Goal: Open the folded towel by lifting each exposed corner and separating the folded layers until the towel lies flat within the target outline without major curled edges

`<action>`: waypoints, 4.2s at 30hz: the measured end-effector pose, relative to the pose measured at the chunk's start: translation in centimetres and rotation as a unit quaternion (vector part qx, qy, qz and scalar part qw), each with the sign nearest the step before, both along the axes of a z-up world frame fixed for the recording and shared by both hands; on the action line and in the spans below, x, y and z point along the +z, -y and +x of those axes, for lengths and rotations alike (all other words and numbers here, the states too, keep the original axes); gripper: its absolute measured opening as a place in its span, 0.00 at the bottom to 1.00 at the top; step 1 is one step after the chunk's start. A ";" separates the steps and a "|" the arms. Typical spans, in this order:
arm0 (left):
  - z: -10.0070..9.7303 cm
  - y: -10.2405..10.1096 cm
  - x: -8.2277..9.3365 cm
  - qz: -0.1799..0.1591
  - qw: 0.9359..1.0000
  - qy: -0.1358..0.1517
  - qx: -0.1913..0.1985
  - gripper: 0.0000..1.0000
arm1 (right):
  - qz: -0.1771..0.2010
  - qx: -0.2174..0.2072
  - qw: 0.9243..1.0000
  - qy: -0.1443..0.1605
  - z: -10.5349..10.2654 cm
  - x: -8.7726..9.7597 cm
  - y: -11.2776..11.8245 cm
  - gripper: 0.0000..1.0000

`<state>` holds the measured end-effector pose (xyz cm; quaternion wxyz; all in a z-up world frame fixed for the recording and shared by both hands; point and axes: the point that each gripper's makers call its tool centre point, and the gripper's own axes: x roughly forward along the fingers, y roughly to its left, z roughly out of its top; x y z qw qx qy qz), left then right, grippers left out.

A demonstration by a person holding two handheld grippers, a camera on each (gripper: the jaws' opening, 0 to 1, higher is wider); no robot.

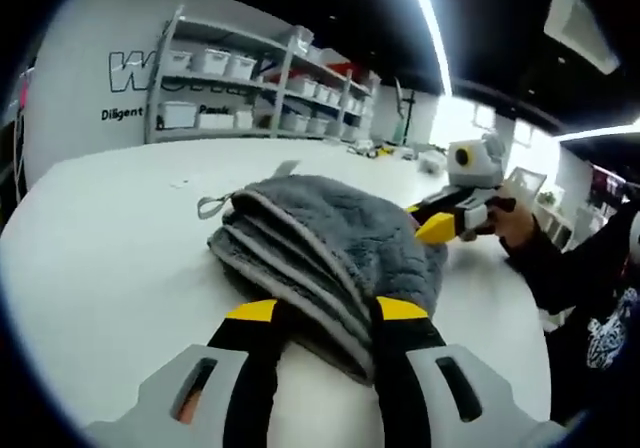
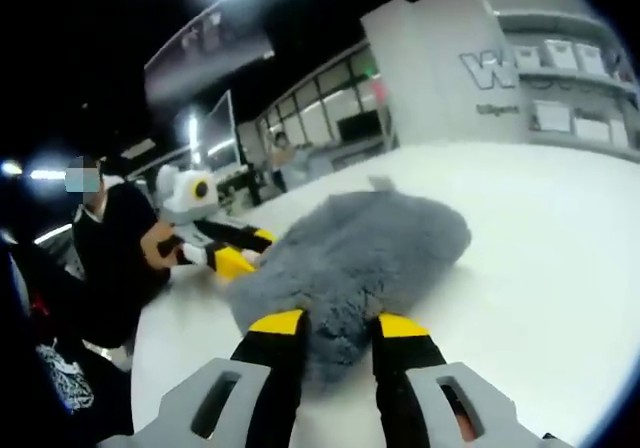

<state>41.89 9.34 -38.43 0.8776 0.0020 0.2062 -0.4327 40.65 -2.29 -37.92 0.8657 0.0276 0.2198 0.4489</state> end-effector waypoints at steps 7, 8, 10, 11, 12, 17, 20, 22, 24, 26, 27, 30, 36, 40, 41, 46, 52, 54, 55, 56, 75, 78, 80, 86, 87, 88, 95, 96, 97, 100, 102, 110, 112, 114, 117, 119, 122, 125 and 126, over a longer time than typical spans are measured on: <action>-0.3 -1.1 0.7 0.030 0.999 0.030 0.014 0.44 | -0.018 -0.014 0.999 0.029 -0.1 0.6 0.4 0.27; -0.1 -1.4 0.9 0.032 0.999 0.036 0.022 0.48 | -0.021 -0.019 0.999 0.040 0.0 0.8 0.5 0.27; -0.1 -2.1 1.1 0.038 0.998 0.037 0.035 0.54 | -0.030 -0.022 0.998 0.055 -0.1 1.1 0.6 0.29; -0.2 -2.4 1.4 0.036 0.998 0.040 0.039 0.57 | -0.033 -0.022 0.997 0.062 -0.2 1.3 0.5 0.31; -0.1 -2.6 1.6 0.036 0.997 0.045 0.045 0.61 | -0.034 -0.022 0.997 0.069 -0.3 1.5 0.5 0.35; 0.0 -4.2 3.2 0.058 0.990 0.082 0.098 0.96 | -0.031 -0.008 0.995 0.094 -1.3 2.4 -0.3 0.76; -0.4 -5.2 4.4 0.082 0.982 0.107 0.130 1.00 | -0.045 -0.017 0.992 0.115 -1.6 2.7 -0.2 0.97; -0.8 -5.7 5.2 0.077 0.981 0.110 0.143 1.00 | -0.050 -0.027 0.991 0.118 -1.7 2.9 0.1 1.00; -1.2 -5.9 5.9 0.071 0.980 0.117 0.142 1.00 | -0.048 -0.033 0.991 0.119 -1.8 3.2 0.4 1.00; -1.7 -5.9 6.3 0.065 0.981 0.117 0.138 1.00 | -0.046 -0.039 0.991 0.124 -1.9 3.5 0.7 1.00; -2.0 -6.0 6.5 0.061 0.981 0.118 0.138 1.00 | -0.046 -0.042 0.990 0.126 -2.1 3.7 1.0 1.00; -2.6 -6.1 7.0 0.062 0.981 0.125 0.138 1.00 | -0.047 -0.048 0.989 0.133 -2.7 4.2 1.7 1.00; -3.6 -5.8 8.0 0.036 0.981 0.124 0.143 1.00 | -0.051 -0.067 0.985 0.153 -3.0 5.7 3.8 1.00; -4.4 -5.0 9.0 -0.014 0.982 0.115 0.151 1.00 | -0.060 -0.086 0.980 0.168 -2.9 7.3 6.1 1.00; -4.6 -4.8 9.1 -0.021 0.982 0.114 0.151 1.00 | -0.061 -0.089 0.979 0.170 -2.9 7.5 6.4 1.00; -5.8 -3.7 10.0 -0.048 0.981 0.115 0.146 1.00 | -0.077 -0.100 0.974 0.190 -2.8 9.6 8.2 1.00; -6.2 -3.2 11.2 -0.082 0.977 0.120 0.159 1.00 | -0.124 -0.087 0.963 0.223 -3.0 12.7 9.0 1.00; -6.3 -3.2 11.6 -0.106 0.973 0.116 0.168 1.00 | -0.136 -0.080 0.960 0.231 -3.1 13.8 9.1 1.00; -6.2 -3.3 11.7 -0.113 0.972 0.113 0.170 1.00 | -0.139 -0.080 0.958 0.236 -3.1 14.4 9.2 1.00; -6.1 -3.4 11.8 -0.116 0.972 0.112 0.171 1.00 | -0.141 -0.081 0.957 0.239 -3.1 14.9 9.3 1.00; -7.0 -3.9 12.9 -0.211 0.949 0.097 0.211 1.00 | -0.231 -0.080 0.926 0.288 -2.1 22.6 11.3 1.00; -7.6 -3.3 12.7 -0.229 0.946 0.087 0.211 1.00 | -0.245 -0.079 0.921 0.294 -1.7 23.4 11.4 1.00; -7.8 -2.8 12.4 -0.238 0.945 0.081 0.211 1.00 | -0.252 -0.079 0.918 0.297 -1.3 24.1 11.3 1.00; -8.0 -2.9 11.6 -0.273 0.931 0.061 0.233 1.00 | -0.274 -0.067 0.911 0.302 -0.8 25.8 11.0 1.00; -8.1 -3.0 11.6 -0.276 0.930 0.061 0.236 1.00 | -0.276 -0.064 0.911 0.301 -0.9 26.0 11.0 1.00; -8.2 -3.1 11.6 -0.281 0.927 0.060 0.239 1.00 | -0.279 -0.061 0.910 0.300 -1.0 26.1 10.9 1.00; -8.6 -2.9 11.6 -0.307 0.918 0.052 0.246 1.00 | -0.297 -0.054 0.906 0.298 -0.6 27.5 10.9 1.00; -8.7 -2.8 11.6 -0.311 0.917 0.050 0.246 1.00 | -0.299 -0.055 0.905 0.298 -0.6 27.8 10.9 1.00; -8.8 -2.7 11.5 -0.315 0.915 0.048 0.247 1.00 | -0.301 -0.055 0.904 0.299 -0.5 28.1 10.9 1.00; -9.5 -1.6 10.5 -0.323 0.914 0.031 0.244 1.00 | -0.311 -0.053 0.900 0.301 0.0 28.9 11.0 1.00; -9.7 -0.8 9.8 -0.325 0.915 0.015 0.237 1.00 | -0.318 -0.053 0.897 0.302 0.3 29.4 11.0 1.00; -9.8 -1.3 9.9 -0.329 0.909 0.026 0.255 1.00 | -0.327 -0.028 0.896 0.299 0.8 30.5 10.6 1.00; -9.8 -1.5 10.1 -0.333 0.907 0.028 0.257 1.00 | -0.325 -0.023 0.900 0.290 1.3 30.7 10.8 1.00; -9.7 -1.5 10.2 -0.337 0.905 0.029 0.260 1.00 | -0.330 -0.022 0.899 0.286 2.1 31.0 10.9 1.00; -9.8 -1.7 10.5 -0.362 0.892 0.038 0.269 1.00 | -0.342 -0.020 0.895 0.286 3.1 31.5 11.1 1.00; -10.0 -0.8 9.9 -0.369 0.892 0.020 0.261 1.00 | -0.354 -0.006 0.890 0.288 3.5 31.7 10.7 1.00; -10.0 -0.2 9.0 -0.372 0.891 0.006 0.258 1.00 | -0.371 0.013 0.881 0.292 3.7 31.8 10.0 1.00; -10.1 0.0 8.8 -0.377 0.889 0.000 0.259 1.00 | -0.384 0.023 0.875 0.293 3.8 32.1 9.1 1.00; -10.1 0.1 8.7 -0.379 0.889 -0.003 0.257 1.00 | -0.387 0.026 0.873 0.294 3.8 32.2 8.9 1.00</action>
